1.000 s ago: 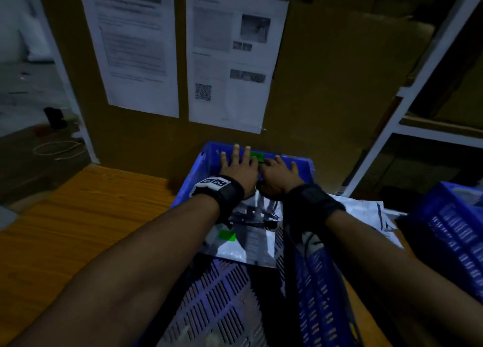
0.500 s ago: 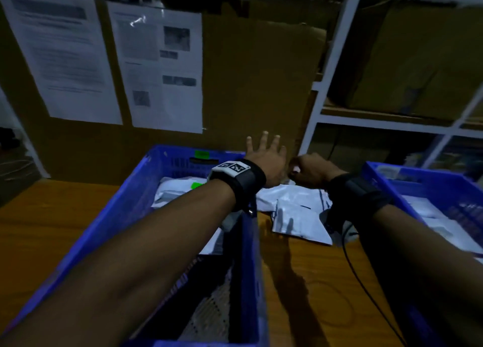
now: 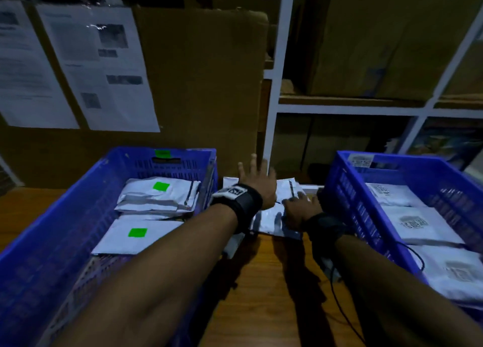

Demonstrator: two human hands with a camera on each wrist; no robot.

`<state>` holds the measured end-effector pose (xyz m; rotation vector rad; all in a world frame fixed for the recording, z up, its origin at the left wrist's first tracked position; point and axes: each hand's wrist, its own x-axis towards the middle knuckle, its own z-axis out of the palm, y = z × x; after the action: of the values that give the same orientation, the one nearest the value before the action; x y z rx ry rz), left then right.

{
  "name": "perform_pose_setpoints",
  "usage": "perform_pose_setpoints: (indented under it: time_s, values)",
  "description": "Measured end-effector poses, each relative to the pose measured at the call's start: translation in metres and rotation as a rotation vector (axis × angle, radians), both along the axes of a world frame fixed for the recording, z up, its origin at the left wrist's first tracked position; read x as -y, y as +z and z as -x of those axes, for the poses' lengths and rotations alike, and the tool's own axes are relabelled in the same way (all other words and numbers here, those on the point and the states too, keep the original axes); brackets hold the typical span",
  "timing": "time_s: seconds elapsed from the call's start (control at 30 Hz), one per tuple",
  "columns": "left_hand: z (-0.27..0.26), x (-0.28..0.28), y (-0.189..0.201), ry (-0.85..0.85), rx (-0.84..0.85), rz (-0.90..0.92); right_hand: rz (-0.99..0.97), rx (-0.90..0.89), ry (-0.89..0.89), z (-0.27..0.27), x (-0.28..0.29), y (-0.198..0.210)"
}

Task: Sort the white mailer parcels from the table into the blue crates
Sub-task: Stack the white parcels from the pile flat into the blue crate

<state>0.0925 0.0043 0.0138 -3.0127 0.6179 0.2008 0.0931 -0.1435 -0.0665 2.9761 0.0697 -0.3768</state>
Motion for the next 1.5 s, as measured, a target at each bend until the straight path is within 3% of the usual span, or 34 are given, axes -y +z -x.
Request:
perform_pose_setpoints:
  time_s: [0.2, 0.47, 0.8, 0.93, 1.07, 1.23, 1.5]
  values:
    - [-0.010, 0.000, -0.074, 0.083, 0.018, -0.153, -0.108, -0.029, 0.060, -0.009, 0.004, -0.043]
    - [-0.009, -0.016, -0.127, 0.159, 0.038, -0.203, -0.120, 0.172, 0.136, -0.026, 0.003, -0.063]
    - [-0.016, -0.014, -0.128, 0.142, 0.212, -0.070, -0.107, 0.267, 0.200, -0.021, 0.005, -0.042]
    - [-0.012, -0.013, -0.114, 0.068, 0.147, -0.098, -0.003, 0.300, 0.317, -0.010, 0.005, -0.038]
    - [0.015, -0.015, -0.120, -0.073, 0.098, -0.200, 0.009, 0.303, 0.292, 0.012, 0.000, -0.048]
    - [0.055, -0.013, -0.146, -0.038, -0.125, -0.253, -0.007, 0.290, 0.236, 0.061, -0.009, -0.077]
    - [0.088, -0.011, -0.156, -0.046, -0.118, -0.209, -0.072, 0.210, 0.218, 0.128, -0.012, -0.100]
